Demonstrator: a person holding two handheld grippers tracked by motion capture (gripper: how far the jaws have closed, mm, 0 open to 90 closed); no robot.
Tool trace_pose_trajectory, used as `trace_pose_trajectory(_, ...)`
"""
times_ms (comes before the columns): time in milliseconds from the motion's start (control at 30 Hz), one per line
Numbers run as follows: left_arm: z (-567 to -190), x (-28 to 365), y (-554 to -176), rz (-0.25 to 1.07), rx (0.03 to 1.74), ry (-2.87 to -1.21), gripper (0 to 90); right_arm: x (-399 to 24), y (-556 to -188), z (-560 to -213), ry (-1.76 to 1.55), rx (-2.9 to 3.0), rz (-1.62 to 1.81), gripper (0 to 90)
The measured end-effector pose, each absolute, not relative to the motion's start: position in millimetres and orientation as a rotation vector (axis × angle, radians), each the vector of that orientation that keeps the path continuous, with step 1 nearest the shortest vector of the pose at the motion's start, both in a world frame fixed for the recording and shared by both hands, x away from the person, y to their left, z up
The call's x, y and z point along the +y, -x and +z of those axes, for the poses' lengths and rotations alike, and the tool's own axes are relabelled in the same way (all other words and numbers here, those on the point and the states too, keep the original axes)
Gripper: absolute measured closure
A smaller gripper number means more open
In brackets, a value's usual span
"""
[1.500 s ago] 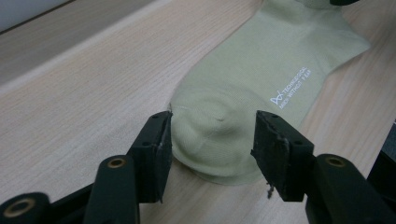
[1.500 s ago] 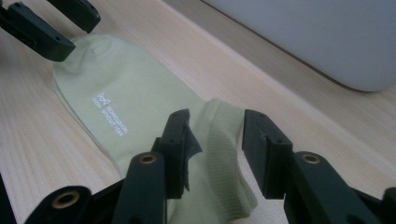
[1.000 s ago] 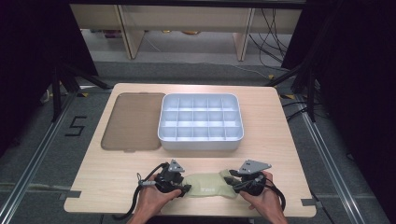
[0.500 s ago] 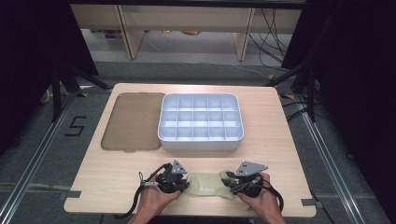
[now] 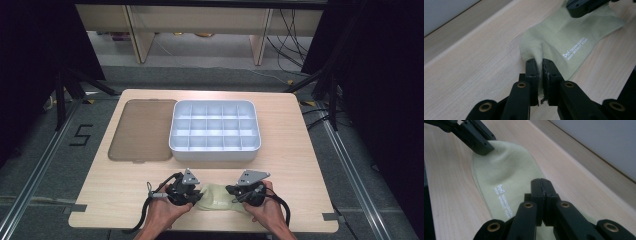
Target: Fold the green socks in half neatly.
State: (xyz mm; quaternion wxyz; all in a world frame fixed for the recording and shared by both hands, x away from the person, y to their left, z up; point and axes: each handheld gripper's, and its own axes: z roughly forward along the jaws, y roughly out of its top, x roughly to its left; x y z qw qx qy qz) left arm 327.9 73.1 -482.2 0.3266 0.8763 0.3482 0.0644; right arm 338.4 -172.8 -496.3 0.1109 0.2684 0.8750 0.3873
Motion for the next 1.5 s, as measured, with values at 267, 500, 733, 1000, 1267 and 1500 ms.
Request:
trace_pose_trajectory(267,-474.1,70.9,-325.8,0.181,0.869,-2.267,83.0,-161.1,-352.6,-505.1,-0.803,2.585,1.087,89.9)
trace_pose_trajectory(500,-466.3,64.9,-323.6,0.161,0.852,-2.243,82.8,-157.4,-353.9,-508.9,-0.843,2.597,1.072,89.8)
trace_pose_trajectory(733,-460.4,64.2,-326.7,0.161,0.856,-2.221,82.7,-167.9,-348.2,-498.7,-0.829,2.586,1.122,89.0)
trace_pose_trajectory(1000,-456.9,66.9,-330.2,0.155,0.866,-2.218,82.5,-167.5,-322.6,-498.8,-0.763,2.672,1.141,89.0)
trace_pose_trajectory(1267,-456.0,62.8,-329.8,0.155,0.865,-2.227,82.2,-162.2,-326.2,-505.9,-0.764,2.676,1.14,88.9)
trace_pose_trajectory(1500,-451.1,60.7,-327.9,0.165,0.858,-2.229,81.9,-208.9,-344.9,-490.4,-0.916,2.541,1.086,88.8)
